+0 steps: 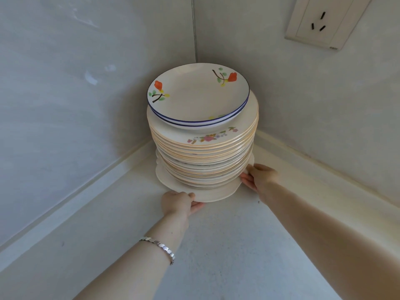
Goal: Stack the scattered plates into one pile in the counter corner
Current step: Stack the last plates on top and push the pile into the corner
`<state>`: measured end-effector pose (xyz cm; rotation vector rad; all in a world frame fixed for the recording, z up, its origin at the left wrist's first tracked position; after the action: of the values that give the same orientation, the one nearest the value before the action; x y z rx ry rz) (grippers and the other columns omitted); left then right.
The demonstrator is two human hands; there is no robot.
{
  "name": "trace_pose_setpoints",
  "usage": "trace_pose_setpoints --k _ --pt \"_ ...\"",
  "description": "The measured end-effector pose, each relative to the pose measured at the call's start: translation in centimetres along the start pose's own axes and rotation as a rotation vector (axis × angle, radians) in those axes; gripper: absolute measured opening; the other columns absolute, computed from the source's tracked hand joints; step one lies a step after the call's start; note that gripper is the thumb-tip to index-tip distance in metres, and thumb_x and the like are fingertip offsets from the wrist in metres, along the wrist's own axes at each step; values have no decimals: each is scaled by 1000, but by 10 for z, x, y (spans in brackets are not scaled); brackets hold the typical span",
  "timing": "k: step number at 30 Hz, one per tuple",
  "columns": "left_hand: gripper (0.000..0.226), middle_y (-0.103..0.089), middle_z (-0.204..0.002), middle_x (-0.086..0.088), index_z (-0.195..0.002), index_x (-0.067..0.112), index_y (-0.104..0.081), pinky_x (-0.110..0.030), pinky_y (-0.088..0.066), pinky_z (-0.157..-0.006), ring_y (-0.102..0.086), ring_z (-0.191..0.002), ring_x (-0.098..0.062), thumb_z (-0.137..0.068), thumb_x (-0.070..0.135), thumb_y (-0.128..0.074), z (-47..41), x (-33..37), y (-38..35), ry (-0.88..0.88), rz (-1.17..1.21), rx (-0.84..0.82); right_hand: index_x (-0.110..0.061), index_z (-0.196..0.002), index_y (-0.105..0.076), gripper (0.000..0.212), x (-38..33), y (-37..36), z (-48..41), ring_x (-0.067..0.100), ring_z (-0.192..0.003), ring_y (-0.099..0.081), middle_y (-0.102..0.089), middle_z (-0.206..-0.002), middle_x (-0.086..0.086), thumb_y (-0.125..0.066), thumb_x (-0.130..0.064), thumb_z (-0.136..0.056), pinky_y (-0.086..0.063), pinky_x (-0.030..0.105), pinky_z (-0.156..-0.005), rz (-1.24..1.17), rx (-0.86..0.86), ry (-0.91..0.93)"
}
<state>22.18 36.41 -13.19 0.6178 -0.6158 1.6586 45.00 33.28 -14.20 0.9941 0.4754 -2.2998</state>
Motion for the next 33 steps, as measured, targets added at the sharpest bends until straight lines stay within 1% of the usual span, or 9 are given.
trace_pose_setpoints --k 4,8,14,18,21,24,28,31,33 --pt "25 -55 -67 -19 -71 -1 -45 -43 -54 -72 -58 -54 -27 -86 -21 -42 -2 1 1 7 -4 -33 9 -107 -57 21 25 -7 32 15 -38 -54 -53 -64 12 -58 -1 -88 -44 16 -30 91 -39 -34" --pt "16 -58 -69 -19 -85 -5 -50 -32 -54 -39 -62 -37 -23 -85 -20 -44 -9 1 3 -8 -44 -24 3 -81 -60 10 51 -20 49 10 -29 -57 -60 -64 14 -58 -3 -89 -48 18 -33 178 -82 -90" --pt "18 -57 -73 -19 -91 -6 -50 -40 -57 -49 -59 -59 -31 -84 -22 -43 -19 4 3 11 -73 -37 3 -92 -54 4 50 -22 43 17 -35 -59 -58 -66 16 -56 1 -88 -46 20 -29 174 -71 -145" --pt "20 -61 -72 -20 -73 1 -54 -37 -57 -43 -63 -57 -29 -88 -10 -47 -6 14 10 -16 -257 -11 0 -69 -53 22 41 -16 52 24 -51 -57 -57 -62 13 -54 -6 -90 -50 24 -38 572 -37 -20" --pt "31 -60 -117 -31 -113 -10 -55 -41 -52 -87 -62 -106 -40 -93 11 -44 12 62 29 -220 -545 206 -3 -86 -61 15 6 -5 70 33 -79 -62 -63 -82 16 -49 -12 -89 -45 27 -67 735 63 169" --pt "45 -46 -137 -29 -128 -9 -47 -42 -35 -106 -42 -129 -40 -98 22 -35 41 135 38 -479 -408 274 -15 -98 -57 24 -65 7 99 28 -86 -54 -60 -85 10 -48 -35 -87 -32 24 -72 503 132 443" --pt "60 -35 -151 -11 -143 8 -35 -42 -24 -117 -32 -140 -26 -94 43 -37 54 209 3 -661 -337 42 -19 -135 -45 51 -143 -13 101 28 -124 -47 -49 -138 9 -43 -44 -91 -37 35 -100 380 67 504" --pt "75 -48 -141 -14 -136 6 -40 -46 -32 -112 -44 -131 -31 -81 58 -38 40 228 -25 -603 -399 -75 -27 -139 -41 54 -175 -59 97 26 -134 -38 -37 -148 5 -40 -51 -91 -31 38 -111 454 -77 499" --pt "57 -52 -136 -9 -138 11 -40 -40 -33 -109 -45 -130 -30 -94 46 -34 46 224 -36 -602 -412 -113 -26 -137 -45 50 -174 -83 91 28 -131 -40 -42 -144 7 -35 -48 -93 -31 38 -111 534 -137 495"
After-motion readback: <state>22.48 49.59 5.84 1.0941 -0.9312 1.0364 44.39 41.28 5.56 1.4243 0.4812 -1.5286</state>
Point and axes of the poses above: each hand's wrist, its own z-axis away from the middle knuckle, its own y-axis out of the back of the hand, x = y × z, the point moved 9 cm from there along -z, towards the middle knuckle
